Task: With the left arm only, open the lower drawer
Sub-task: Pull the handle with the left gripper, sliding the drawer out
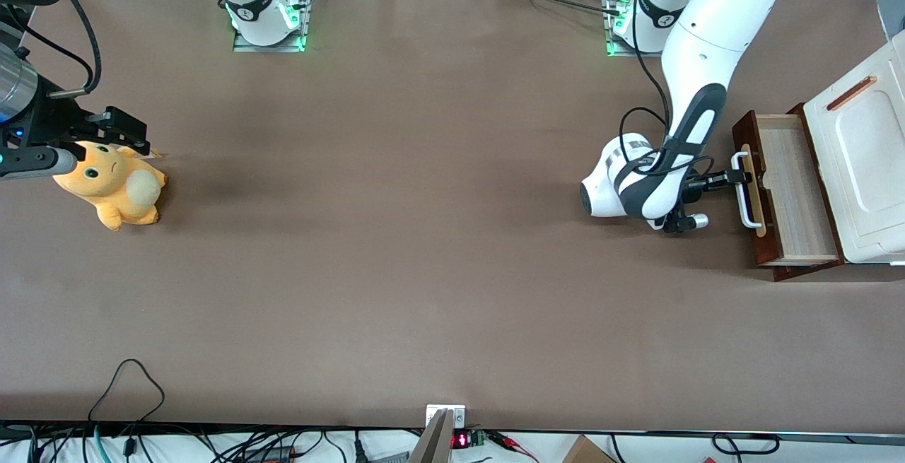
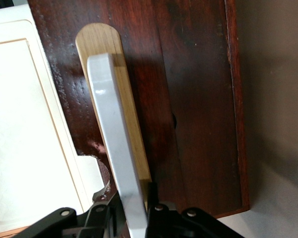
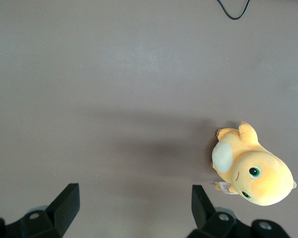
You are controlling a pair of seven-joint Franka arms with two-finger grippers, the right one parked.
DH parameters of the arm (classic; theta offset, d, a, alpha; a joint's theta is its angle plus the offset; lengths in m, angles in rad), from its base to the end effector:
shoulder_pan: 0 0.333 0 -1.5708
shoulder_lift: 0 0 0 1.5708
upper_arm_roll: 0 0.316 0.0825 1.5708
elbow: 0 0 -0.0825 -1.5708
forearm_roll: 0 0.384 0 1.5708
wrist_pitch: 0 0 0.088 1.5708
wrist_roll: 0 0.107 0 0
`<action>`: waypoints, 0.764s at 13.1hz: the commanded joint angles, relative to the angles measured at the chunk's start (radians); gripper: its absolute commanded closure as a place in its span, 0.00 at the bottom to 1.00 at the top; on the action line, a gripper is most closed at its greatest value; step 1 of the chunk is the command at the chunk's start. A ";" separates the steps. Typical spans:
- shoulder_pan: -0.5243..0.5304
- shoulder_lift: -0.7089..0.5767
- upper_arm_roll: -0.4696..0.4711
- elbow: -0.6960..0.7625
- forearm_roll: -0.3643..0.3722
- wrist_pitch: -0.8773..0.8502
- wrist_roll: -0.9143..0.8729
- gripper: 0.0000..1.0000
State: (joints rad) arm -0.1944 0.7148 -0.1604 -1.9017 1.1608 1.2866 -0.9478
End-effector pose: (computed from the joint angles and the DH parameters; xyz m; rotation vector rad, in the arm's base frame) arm 0.5226 -0.0680 0.1461 -1.6226 0.0101 0.2813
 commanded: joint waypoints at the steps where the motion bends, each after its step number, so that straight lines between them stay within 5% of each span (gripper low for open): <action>1: -0.048 0.009 -0.014 0.009 -0.087 -0.029 -0.017 0.88; 10: -0.073 0.012 -0.013 0.030 -0.125 -0.040 -0.020 0.88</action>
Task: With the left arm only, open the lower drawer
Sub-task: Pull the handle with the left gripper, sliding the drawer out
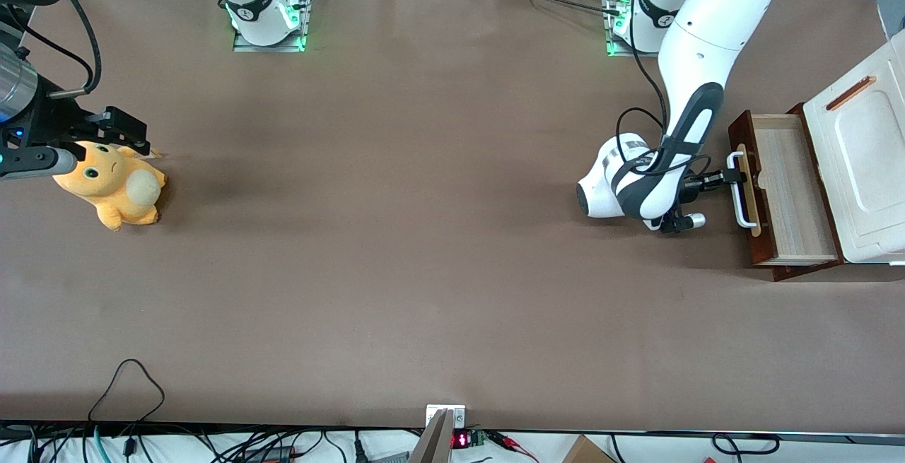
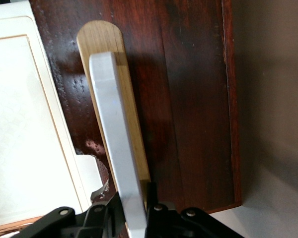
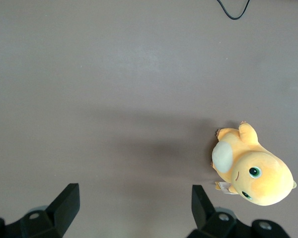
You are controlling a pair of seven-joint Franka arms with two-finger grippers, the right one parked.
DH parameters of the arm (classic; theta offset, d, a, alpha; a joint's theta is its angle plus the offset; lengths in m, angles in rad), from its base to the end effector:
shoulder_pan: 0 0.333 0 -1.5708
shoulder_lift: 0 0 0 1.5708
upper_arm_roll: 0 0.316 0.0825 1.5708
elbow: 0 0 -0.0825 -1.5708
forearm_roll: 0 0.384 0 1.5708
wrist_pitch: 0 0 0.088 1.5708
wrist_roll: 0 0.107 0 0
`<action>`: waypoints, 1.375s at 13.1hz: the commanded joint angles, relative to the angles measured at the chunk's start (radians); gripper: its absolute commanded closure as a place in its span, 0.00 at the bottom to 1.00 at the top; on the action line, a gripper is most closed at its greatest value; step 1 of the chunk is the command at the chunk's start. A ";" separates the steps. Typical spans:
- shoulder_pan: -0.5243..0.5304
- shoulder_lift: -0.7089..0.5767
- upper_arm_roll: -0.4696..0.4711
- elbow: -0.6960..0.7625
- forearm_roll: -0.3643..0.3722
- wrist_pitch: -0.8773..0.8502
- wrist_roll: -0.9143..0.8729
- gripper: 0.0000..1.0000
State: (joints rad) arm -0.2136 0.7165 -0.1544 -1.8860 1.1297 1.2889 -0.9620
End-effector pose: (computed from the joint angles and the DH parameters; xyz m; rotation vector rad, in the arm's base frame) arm 0.5235 -0.0772 0.1474 -1.6404 -0.0144 0.2752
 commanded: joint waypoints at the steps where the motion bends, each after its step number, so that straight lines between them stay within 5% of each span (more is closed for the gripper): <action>1: -0.055 0.011 -0.019 0.015 -0.096 -0.043 -0.007 0.88; 9: -0.061 0.009 -0.019 0.016 -0.107 -0.045 -0.014 0.87; 12: -0.060 0.011 -0.019 0.015 -0.107 -0.045 -0.012 0.74; 16: -0.050 0.015 -0.019 0.013 -0.107 -0.043 0.002 0.30; 17: -0.049 0.018 -0.019 0.008 -0.107 -0.043 0.002 0.07; 18: -0.050 0.026 -0.019 0.007 -0.105 -0.045 -0.001 0.00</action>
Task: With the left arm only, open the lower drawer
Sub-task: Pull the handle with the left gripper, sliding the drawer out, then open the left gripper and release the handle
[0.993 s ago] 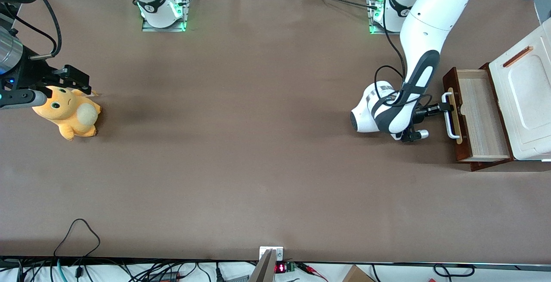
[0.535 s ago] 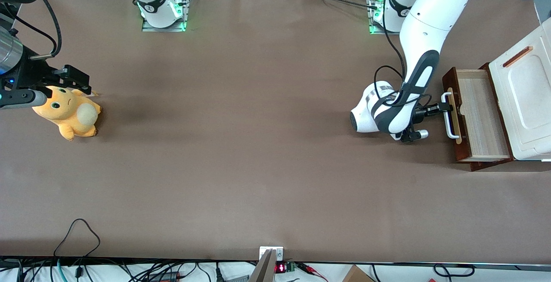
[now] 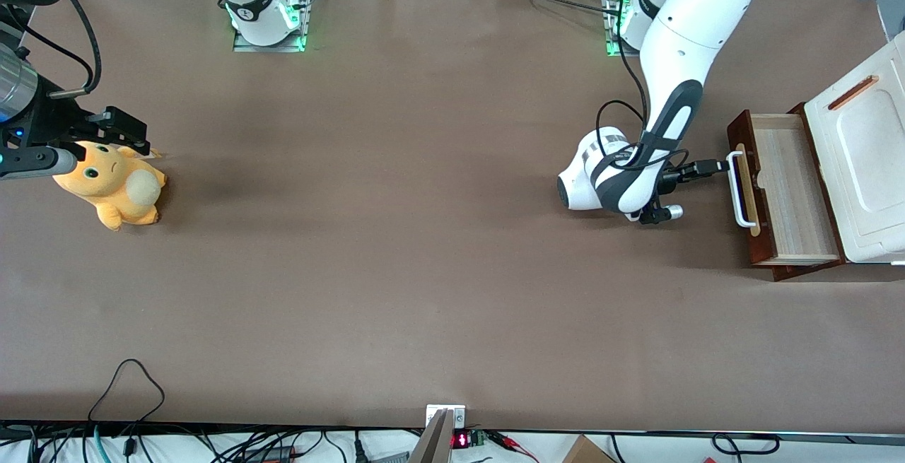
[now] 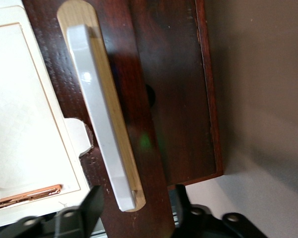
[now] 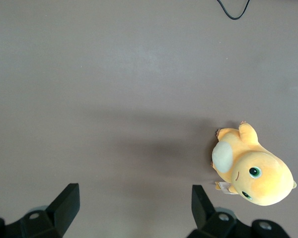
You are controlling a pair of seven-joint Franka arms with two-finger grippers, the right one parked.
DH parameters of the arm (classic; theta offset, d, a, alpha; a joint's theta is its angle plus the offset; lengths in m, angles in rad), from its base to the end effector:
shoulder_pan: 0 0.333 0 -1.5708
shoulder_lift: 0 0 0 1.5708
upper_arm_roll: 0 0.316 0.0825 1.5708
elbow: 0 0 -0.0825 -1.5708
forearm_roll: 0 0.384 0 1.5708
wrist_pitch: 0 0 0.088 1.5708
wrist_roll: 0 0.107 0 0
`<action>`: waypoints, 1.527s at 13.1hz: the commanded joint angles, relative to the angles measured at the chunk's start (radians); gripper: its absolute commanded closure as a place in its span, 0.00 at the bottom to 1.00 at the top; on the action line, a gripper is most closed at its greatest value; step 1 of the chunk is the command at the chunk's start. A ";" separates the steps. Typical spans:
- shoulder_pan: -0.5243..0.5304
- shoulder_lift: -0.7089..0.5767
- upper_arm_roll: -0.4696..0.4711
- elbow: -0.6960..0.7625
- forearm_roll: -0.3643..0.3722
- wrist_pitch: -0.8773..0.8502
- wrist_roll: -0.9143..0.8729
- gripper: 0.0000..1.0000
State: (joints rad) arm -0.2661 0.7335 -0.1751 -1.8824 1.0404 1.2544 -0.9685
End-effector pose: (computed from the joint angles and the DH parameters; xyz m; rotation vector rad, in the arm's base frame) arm 0.5022 -0.1137 0.1376 -1.6533 0.0008 0.3276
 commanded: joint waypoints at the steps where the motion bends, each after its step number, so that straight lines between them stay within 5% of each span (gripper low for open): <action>1: 0.002 0.009 0.002 0.003 -0.016 -0.010 0.005 0.00; 7: 0.002 -0.015 0.002 0.014 -0.023 -0.006 0.028 0.00; 10: 0.019 -0.058 0.013 0.103 -0.086 0.003 0.158 0.00; 17: 0.076 -0.282 0.095 0.170 -0.351 0.135 0.560 0.00; 20: 0.139 -0.345 0.102 0.268 -0.546 0.189 0.577 0.00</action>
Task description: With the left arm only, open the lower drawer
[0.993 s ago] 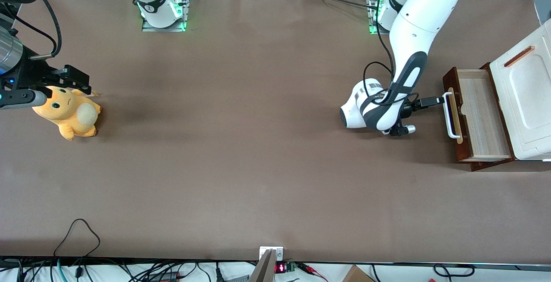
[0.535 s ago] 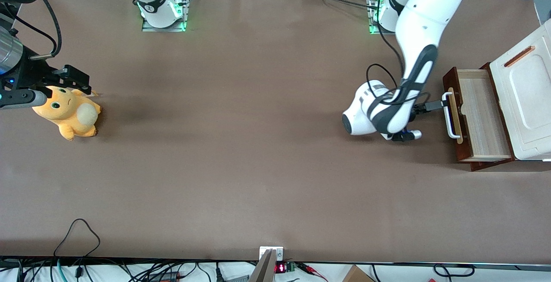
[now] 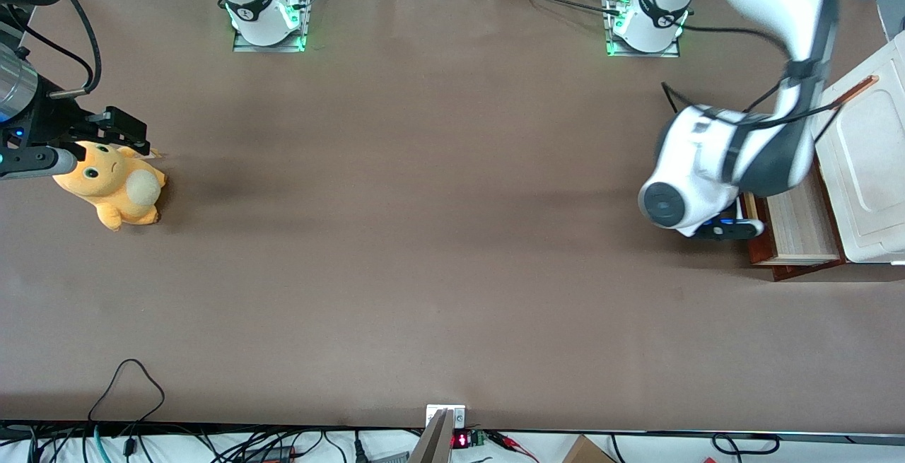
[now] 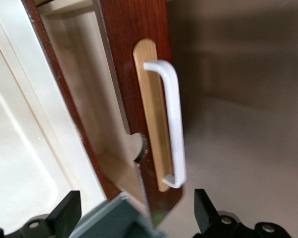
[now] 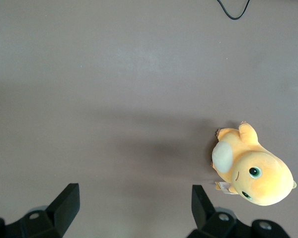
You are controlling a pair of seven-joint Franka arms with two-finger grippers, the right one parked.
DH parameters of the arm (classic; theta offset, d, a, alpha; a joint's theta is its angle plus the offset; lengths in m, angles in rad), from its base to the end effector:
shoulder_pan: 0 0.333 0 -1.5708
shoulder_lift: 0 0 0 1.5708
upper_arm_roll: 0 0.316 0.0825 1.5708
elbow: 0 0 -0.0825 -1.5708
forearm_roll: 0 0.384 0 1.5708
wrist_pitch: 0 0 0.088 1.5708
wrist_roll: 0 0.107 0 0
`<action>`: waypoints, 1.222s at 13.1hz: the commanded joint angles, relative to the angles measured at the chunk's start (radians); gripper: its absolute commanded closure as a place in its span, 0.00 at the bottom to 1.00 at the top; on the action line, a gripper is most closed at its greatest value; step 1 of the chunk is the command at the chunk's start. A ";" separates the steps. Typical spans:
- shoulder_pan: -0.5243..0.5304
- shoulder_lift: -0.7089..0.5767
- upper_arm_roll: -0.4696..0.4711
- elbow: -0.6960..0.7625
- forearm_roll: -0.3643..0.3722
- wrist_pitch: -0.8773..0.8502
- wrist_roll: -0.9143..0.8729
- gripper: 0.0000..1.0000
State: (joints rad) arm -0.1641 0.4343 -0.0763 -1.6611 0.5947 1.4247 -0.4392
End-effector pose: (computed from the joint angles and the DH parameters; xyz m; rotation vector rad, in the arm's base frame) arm 0.5935 -0.0724 0.3417 -2.3415 -0.0865 0.5295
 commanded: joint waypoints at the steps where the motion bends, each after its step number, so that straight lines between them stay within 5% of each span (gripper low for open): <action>1: 0.050 -0.067 0.003 0.061 -0.143 0.020 0.075 0.00; 6: 0.162 -0.153 0.001 0.222 -0.308 0.031 0.322 0.00; 8: 0.245 -0.180 -0.009 0.280 -0.433 0.028 0.326 0.00; 16: 0.258 -0.284 -0.030 0.264 -0.515 0.026 0.355 0.00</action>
State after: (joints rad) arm 0.0852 0.1998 -0.1019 -1.3530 0.1009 1.4531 -0.1270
